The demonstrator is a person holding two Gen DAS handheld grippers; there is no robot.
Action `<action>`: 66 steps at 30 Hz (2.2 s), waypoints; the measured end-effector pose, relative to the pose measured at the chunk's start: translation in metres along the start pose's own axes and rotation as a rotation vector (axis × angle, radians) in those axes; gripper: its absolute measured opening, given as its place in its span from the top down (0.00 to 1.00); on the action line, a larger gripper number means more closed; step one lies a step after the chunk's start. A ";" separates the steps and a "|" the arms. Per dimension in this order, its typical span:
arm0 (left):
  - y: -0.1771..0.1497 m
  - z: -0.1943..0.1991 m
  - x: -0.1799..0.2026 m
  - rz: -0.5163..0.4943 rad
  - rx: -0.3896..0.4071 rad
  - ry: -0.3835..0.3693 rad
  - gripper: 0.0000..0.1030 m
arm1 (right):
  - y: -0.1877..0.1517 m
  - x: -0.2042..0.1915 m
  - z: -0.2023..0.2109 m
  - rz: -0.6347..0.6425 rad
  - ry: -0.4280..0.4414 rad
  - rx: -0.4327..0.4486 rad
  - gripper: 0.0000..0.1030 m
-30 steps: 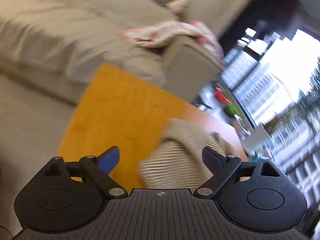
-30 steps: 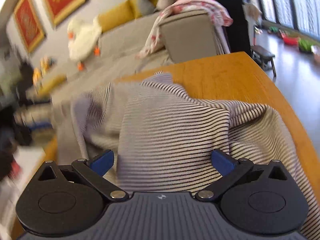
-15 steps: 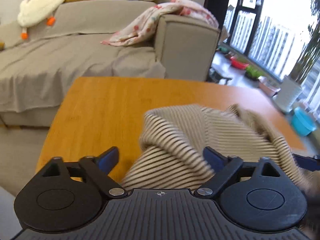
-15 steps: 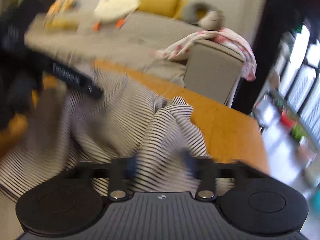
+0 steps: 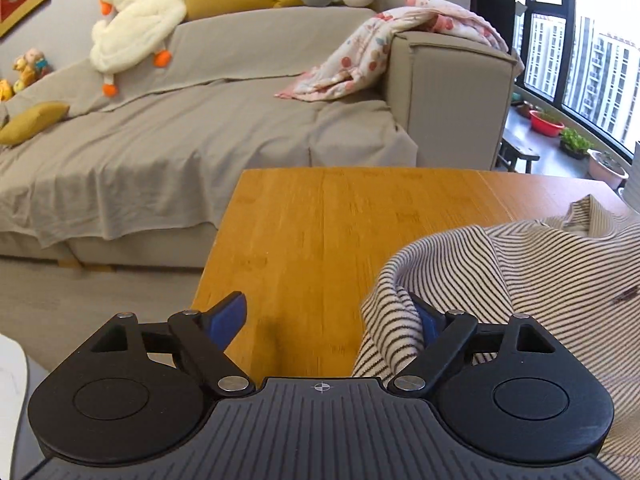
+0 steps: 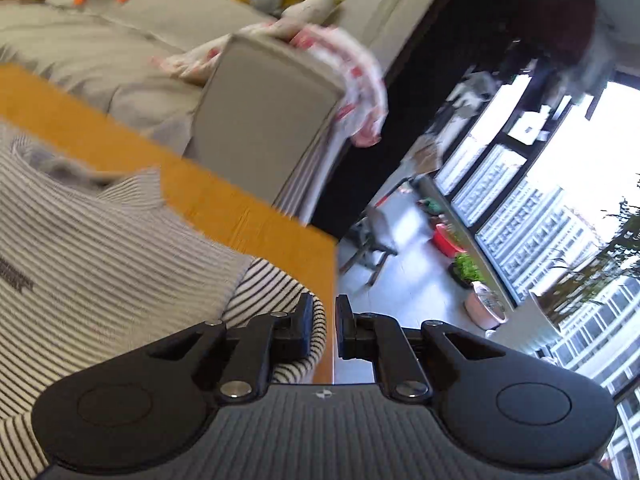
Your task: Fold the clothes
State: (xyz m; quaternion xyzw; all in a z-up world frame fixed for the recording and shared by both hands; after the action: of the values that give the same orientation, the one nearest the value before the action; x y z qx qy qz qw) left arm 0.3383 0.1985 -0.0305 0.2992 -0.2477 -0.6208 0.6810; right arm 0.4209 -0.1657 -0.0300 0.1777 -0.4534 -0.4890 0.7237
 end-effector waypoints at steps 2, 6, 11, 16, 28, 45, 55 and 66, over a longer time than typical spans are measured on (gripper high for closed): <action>0.000 0.011 0.002 -0.001 0.000 -0.034 0.07 | 0.001 0.006 0.005 -0.055 0.066 0.015 0.82; 0.004 0.045 0.021 -0.004 0.036 -0.178 0.05 | 0.000 0.032 0.074 -0.160 0.227 0.093 0.48; 0.000 0.072 0.060 -0.003 0.062 -0.319 0.02 | -0.036 -0.016 0.156 -0.086 0.505 0.060 0.38; -0.017 0.074 0.073 -0.008 0.031 -0.332 0.00 | -0.080 -0.083 0.214 0.100 0.653 0.014 0.39; -0.046 0.088 0.024 0.096 -0.002 -0.349 0.00 | 0.004 0.054 0.188 -0.190 0.337 0.124 0.91; -0.051 0.090 -0.002 0.151 -0.024 -0.343 0.00 | 0.136 -0.040 0.165 -0.282 0.615 0.241 0.98; -0.039 0.081 0.044 0.059 -0.045 -0.362 0.00 | 0.058 -0.055 0.104 -0.218 0.524 0.098 0.43; -0.041 0.091 0.054 0.010 -0.057 -0.333 0.00 | 0.026 -0.100 0.065 0.108 0.277 0.095 0.92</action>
State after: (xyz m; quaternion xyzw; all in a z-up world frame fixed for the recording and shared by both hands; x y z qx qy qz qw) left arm 0.2511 0.1341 0.0024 0.1714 -0.3410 -0.6653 0.6416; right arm 0.3703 -0.0543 -0.0258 0.2530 -0.3807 -0.3982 0.7953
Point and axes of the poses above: each gripper's, at about its wrist camera, not at the fingertips, and z roughly against the way its jaws point, x to its right, y to its top, the point moved 8 cm from there along -z, roughly the way its jaws point, and after that the axes turned 3 degrees about -x, right-handed, at the moved point
